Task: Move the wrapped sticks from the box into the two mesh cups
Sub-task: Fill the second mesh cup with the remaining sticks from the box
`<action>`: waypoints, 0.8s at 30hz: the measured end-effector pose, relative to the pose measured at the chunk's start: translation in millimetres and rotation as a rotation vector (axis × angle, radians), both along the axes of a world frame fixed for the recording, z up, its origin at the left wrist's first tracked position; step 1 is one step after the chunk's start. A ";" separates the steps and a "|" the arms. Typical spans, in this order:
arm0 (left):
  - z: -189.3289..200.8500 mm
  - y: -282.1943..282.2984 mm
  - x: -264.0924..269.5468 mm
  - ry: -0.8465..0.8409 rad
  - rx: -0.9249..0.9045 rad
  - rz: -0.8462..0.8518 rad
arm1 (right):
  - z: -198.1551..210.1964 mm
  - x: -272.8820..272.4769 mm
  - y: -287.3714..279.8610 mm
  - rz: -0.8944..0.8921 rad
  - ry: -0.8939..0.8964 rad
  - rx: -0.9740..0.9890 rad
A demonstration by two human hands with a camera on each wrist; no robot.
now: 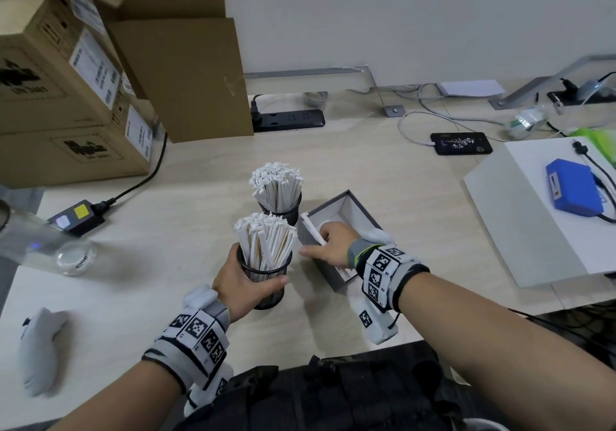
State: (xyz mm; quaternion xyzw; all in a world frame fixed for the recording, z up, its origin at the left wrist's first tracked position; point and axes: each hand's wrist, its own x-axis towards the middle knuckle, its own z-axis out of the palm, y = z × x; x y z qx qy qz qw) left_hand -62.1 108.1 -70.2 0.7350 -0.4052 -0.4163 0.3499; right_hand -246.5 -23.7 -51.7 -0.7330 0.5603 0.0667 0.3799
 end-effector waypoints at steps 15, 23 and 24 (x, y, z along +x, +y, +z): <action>25.6 -8.1 -14.5 0.036 -0.019 -0.058 | 67.7 60.6 20.9 -0.325 -0.872 -0.339; 37.4 -5.5 3.5 0.092 -0.132 0.053 | 58.1 71.9 45.1 -0.130 -0.640 -0.520; 37.9 -4.1 8.4 0.107 -0.156 0.061 | 63.9 71.9 46.2 -0.129 -0.723 -0.535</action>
